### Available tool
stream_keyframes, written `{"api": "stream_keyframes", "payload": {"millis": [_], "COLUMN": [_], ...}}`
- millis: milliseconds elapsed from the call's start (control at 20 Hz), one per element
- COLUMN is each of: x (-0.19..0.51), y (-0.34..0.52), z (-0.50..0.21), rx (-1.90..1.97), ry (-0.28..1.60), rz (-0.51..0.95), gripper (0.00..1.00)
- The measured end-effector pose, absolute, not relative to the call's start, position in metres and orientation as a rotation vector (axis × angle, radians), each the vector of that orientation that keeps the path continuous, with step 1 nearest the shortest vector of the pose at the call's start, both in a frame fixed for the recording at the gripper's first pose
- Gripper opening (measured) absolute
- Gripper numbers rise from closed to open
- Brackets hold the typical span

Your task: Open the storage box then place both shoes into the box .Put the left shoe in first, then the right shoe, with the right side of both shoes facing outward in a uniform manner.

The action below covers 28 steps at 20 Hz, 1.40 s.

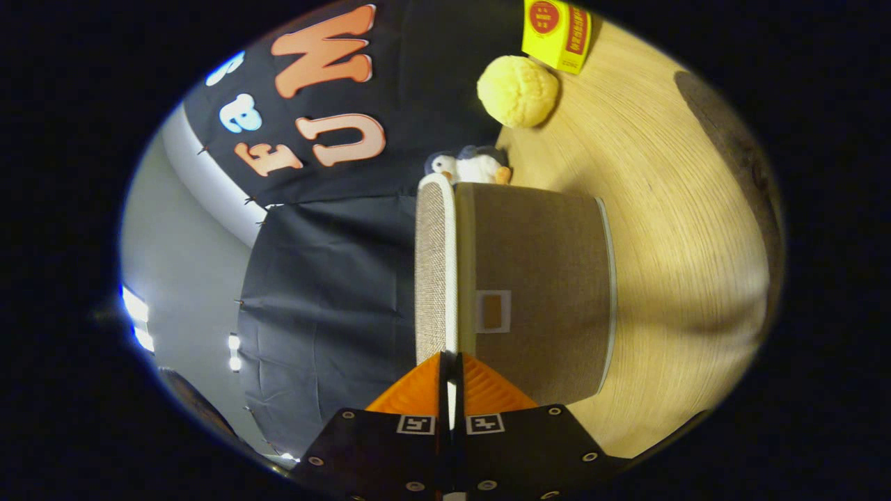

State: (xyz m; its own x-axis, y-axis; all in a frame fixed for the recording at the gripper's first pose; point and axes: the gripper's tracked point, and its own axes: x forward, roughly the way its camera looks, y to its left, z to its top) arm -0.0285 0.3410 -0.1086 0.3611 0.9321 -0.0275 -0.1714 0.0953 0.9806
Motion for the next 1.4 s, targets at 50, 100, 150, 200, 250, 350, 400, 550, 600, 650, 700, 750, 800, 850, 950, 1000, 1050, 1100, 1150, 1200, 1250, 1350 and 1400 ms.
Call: {"api": "stream_keyframes", "payload": {"millis": [50,100,150,200,250,350,400,550,600,650,700,750,800,850,950,1000,1050,1100,1150,1200,1250,1350,1400], "x": [-0.024,-0.024,-0.024,-0.022,-0.019,-0.018,-0.018,-0.015,-0.016,-0.016,-0.018,-0.018,-0.019,-0.020,-0.025,-0.028,-0.030,-0.029,-0.027,-0.027,-0.026,-0.020,-0.016], "y": [0.344,0.350,0.357,0.363,0.369,0.382,0.391,0.423,0.432,0.444,0.458,0.471,0.486,0.500,0.528,0.542,0.554,0.564,0.574,0.581,0.588,0.593,0.590], "z": [-0.094,-0.085,-0.078,-0.066,-0.050,-0.019,-0.006,0.029,0.039,0.048,0.053,0.059,0.062,0.063,0.055,0.054,0.051,0.050,0.045,0.040,0.037,0.027,0.018], "rx": [1.180,1.162,1.136,1.121,1.122,1.123,1.113,1.064,1.044,1.018,0.990,0.968,0.948,0.923,0.860,0.838,0.824,0.811,0.803,0.806,0.812,0.771,0.716], "ry": [0.793,0.781,0.772,0.758,0.738,0.697,0.686,0.667,0.661,0.659,0.663,0.668,0.676,0.688,0.721,0.738,0.754,0.767,0.780,0.792,0.801,0.787,0.766], "rz": [0.991,0.995,1.007,1.023,1.042,1.082,1.098,1.141,1.153,1.163,1.170,1.176,1.183,1.184,1.183,1.189,1.191,1.186,1.176,1.164,1.151,1.100,1.065], "gripper": [0.00,0.00,0.00,0.00,0.00,0.00,0.00,0.00,0.00,0.00,0.00,0.00,0.00,0.00,0.00,0.00,0.00,0.00,0.01,0.02,0.03,0.07,0.10]}}
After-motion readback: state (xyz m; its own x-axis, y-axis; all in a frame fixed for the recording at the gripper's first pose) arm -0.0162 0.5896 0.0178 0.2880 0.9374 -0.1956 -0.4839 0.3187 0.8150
